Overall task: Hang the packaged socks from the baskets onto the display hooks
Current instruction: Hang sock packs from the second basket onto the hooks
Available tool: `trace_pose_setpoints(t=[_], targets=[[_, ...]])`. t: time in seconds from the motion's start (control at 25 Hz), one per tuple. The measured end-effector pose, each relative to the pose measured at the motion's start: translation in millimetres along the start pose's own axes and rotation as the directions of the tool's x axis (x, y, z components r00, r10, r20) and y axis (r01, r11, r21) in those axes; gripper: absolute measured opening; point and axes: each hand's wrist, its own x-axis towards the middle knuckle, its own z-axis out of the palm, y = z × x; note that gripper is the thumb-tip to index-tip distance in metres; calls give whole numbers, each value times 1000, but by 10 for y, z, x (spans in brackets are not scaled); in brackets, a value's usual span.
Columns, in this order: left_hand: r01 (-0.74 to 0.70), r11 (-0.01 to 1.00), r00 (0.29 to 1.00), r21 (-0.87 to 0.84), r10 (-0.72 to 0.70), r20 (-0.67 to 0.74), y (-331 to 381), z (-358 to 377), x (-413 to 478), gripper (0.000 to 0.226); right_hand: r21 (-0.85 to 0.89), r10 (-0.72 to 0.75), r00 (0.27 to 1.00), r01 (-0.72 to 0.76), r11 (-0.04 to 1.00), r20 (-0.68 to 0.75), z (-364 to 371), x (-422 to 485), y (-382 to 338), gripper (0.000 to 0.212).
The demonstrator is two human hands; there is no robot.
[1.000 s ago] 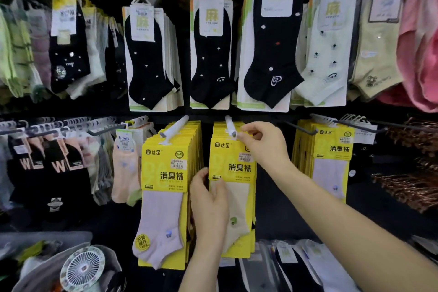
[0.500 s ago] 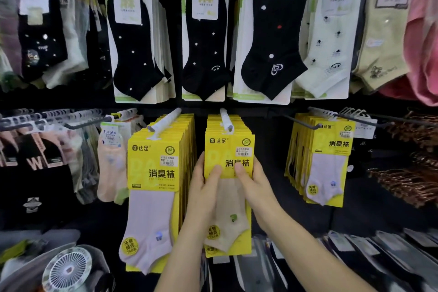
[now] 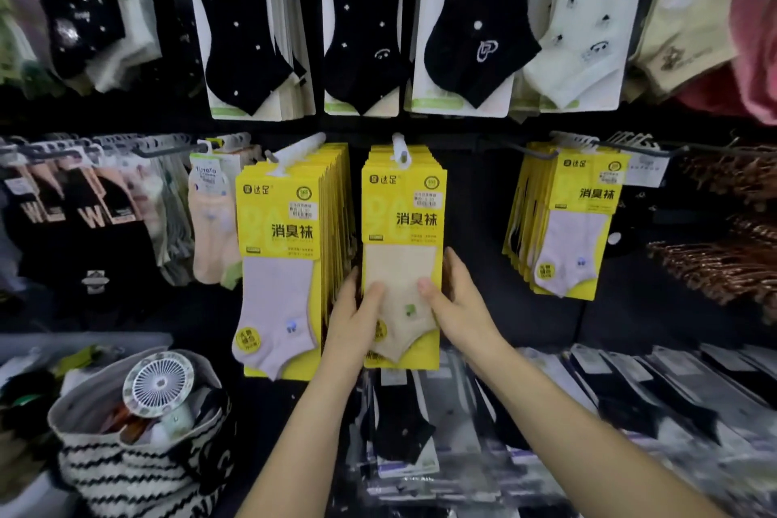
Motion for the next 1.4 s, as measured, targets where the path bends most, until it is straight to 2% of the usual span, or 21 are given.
trace_pose_setpoints(t=[0.12, 0.24, 0.36, 0.52, 0.72, 0.8, 0.88, 0.96, 1.0, 1.04, 1.16, 1.24, 1.32, 1.4], targets=[[67, 998, 998, 4, -67, 9, -334, -46, -406, 58, -1, 105, 994, -105, 994, -22, -127, -325, 222, 71], [267, 964, 964, 11, -267, -15, -902, -63, -1053, 65, -96, 224, 974, -221, 970, 20, -263, -851, 622, 67], [462, 882, 887, 89, -462, -31, -1581, -98, -1723, 50, -197, 386, 917, -363, 911, 95, -366, -1367, 1014, 56], [613, 744, 783, 265, -618, -75, -2235, -79, -2248, 35, -250, 555, 820, -513, 821, 139, -458, -2008, 1452, 40], [521, 746, 812, 415, -583, 30, -2508, 81, -2318, 30, -343, 636, 746, -556, 757, 195, -590, -2357, 1671, 40], [542, 668, 799, 510, -597, -67, -2652, 94, -2307, 26, -330, 641, 741, -565, 756, 201, -625, -2471, 1713, 36], [627, 526, 732, 574, -651, -203, -2777, 86, -2355, 23, -309, 641, 739, -572, 760, 208, -652, -2550, 1735, 28], [668, 435, 608, 604, -787, -106, -2889, 140, -2438, 24, -259, 646, 739, -596, 760, 192, -678, -2569, 1757, 21], [665, 435, 558, 607, -830, -17, -2930, 180, -2482, 27, -238, 650, 739, -608, 757, 177, -686, -2567, 1761, 18], [666, 461, 540, 586, -840, 48, -2977, 221, -2519, 29, -227, 656, 737, -618, 752, 165, -689, -2568, 1766, 14], [614, 521, 603, 592, -794, 73, -3068, 270, -2580, 34, -248, 667, 721, -622, 743, 189, -664, -2603, 1786, 12], [545, 506, 634, 668, -771, 66, -3093, 237, -2594, 28, -296, 673, 703, -608, 736, 230, -611, -2641, 1806, 8], [524, 492, 625, 695, -777, 79, -3100, 214, -2597, 24, -343, 681, 679, -592, 729, 274, -525, -2670, 1832, 7], [543, 519, 607, 660, -786, 119, -3076, 233, -2614, 29, -414, 699, 643, -570, 710, 314, -399, -2711, 1880, 15]])
